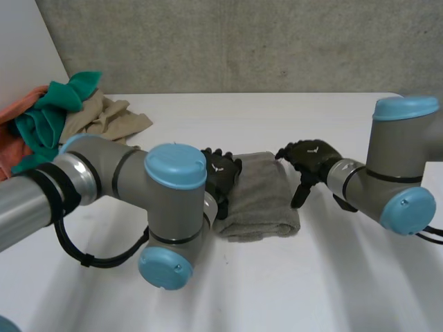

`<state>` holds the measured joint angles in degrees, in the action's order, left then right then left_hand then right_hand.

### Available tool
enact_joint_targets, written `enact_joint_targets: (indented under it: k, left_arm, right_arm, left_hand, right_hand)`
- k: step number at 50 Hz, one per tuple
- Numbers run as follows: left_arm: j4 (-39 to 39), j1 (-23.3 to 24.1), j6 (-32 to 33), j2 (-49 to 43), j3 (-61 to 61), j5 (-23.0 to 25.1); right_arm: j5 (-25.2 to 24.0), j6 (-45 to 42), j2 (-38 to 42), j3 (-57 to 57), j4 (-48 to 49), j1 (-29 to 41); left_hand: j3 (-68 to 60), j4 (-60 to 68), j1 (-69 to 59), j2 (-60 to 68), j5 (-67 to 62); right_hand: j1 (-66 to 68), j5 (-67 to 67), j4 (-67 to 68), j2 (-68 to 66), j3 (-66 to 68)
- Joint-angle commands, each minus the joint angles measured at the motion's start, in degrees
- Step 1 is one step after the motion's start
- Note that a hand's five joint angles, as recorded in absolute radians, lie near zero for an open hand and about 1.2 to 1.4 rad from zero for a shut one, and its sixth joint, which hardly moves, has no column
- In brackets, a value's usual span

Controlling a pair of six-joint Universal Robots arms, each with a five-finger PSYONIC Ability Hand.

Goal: Fold the laundry.

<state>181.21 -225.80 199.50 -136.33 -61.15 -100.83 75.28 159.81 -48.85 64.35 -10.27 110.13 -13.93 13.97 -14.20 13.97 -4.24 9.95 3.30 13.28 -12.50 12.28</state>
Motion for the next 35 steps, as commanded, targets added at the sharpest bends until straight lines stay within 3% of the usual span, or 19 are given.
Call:
enact_joint_targets:
  k: [1,5,10,14,19,29,35]
  left_arm:
    - [-0.3,-1.6,-0.1,7.6,-1.9,3.0]
    - [-0.6,-3.9,-0.3,14.7,-5.8,8.8]
    - [-3.5,-5.3,-0.6,22.8,-11.2,22.7]
    - [-6.1,-6.0,-1.4,26.1,-12.7,29.2]
    - [-7.7,-6.6,-3.9,27.5,-12.9,30.4]
    - [-7.6,-6.7,-5.1,27.6,-13.0,30.4]
    - [-7.4,-6.8,-5.1,27.6,-13.5,30.4]
  right_arm:
    - [0.7,6.6,-10.0,10.9,8.6,-0.3]
    - [0.6,12.2,-13.3,18.3,11.6,-2.5]
    - [-0.7,19.2,-14.9,24.9,12.1,-5.0]
    - [-3.1,22.5,-14.3,27.5,12.5,-4.9]
    - [-5.7,24.4,-10.6,27.5,14.9,-4.4]
    - [-5.1,26.4,-3.8,22.4,18.8,0.2]
    - [-4.7,28.9,-0.2,17.6,19.0,0.6]
  left_hand:
    - [0.0,-0.1,0.3,-0.1,0.3]
    - [0.0,0.0,0.3,-0.1,0.3]
    - [0.0,0.0,0.3,-0.1,0.3]
    - [-0.3,0.3,-0.1,0.3,0.0]
    - [-0.2,0.1,0.1,0.1,0.2]
    - [-0.3,0.3,-0.1,0.3,0.0]
    - [-0.3,0.3,-0.1,0.3,0.0]
  right_hand:
    - [0.0,-3.3,-3.3,2.5,-2.3]
    - [0.0,-3.3,-3.3,2.5,-2.3]
    - [0.0,-3.3,-3.3,2.5,-2.3]
    - [0.0,-3.3,-3.3,2.5,-2.3]
    - [0.0,-3.3,-3.3,2.5,-2.3]
    - [7.3,4.0,4.0,-4.8,5.0]
    - [40.8,37.5,37.5,-38.3,38.5]
